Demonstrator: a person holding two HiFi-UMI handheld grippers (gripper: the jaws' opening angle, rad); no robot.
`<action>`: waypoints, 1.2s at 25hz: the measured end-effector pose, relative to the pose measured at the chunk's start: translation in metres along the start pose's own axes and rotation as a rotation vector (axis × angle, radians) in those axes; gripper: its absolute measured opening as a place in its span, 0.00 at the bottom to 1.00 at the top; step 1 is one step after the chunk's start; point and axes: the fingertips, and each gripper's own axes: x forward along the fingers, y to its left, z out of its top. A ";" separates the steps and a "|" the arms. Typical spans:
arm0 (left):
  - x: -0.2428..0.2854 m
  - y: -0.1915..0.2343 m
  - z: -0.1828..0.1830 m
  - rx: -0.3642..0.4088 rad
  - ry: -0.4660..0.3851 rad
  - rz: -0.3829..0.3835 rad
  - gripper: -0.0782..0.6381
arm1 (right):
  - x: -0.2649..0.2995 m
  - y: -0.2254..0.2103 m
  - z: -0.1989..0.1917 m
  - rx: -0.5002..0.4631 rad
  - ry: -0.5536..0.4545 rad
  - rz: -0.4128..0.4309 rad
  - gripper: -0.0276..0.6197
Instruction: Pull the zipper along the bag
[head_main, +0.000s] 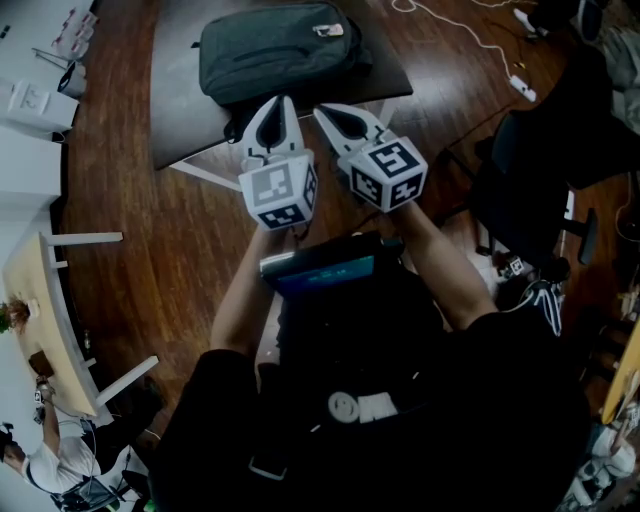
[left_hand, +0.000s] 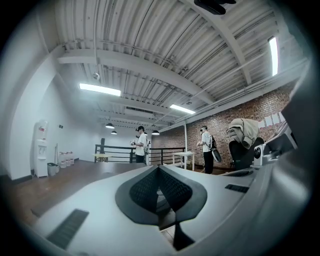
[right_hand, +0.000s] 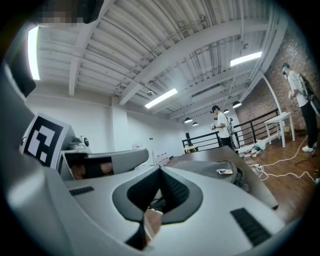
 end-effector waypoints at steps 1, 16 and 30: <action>-0.003 0.004 0.001 -0.003 0.000 -0.004 0.11 | 0.002 0.005 0.000 -0.003 0.002 -0.005 0.05; -0.044 0.047 0.016 -0.066 -0.011 -0.035 0.11 | 0.012 0.067 0.010 -0.079 0.018 -0.074 0.05; -0.045 0.031 0.008 -0.048 0.005 0.007 0.11 | -0.001 0.053 0.002 -0.085 -0.006 -0.088 0.05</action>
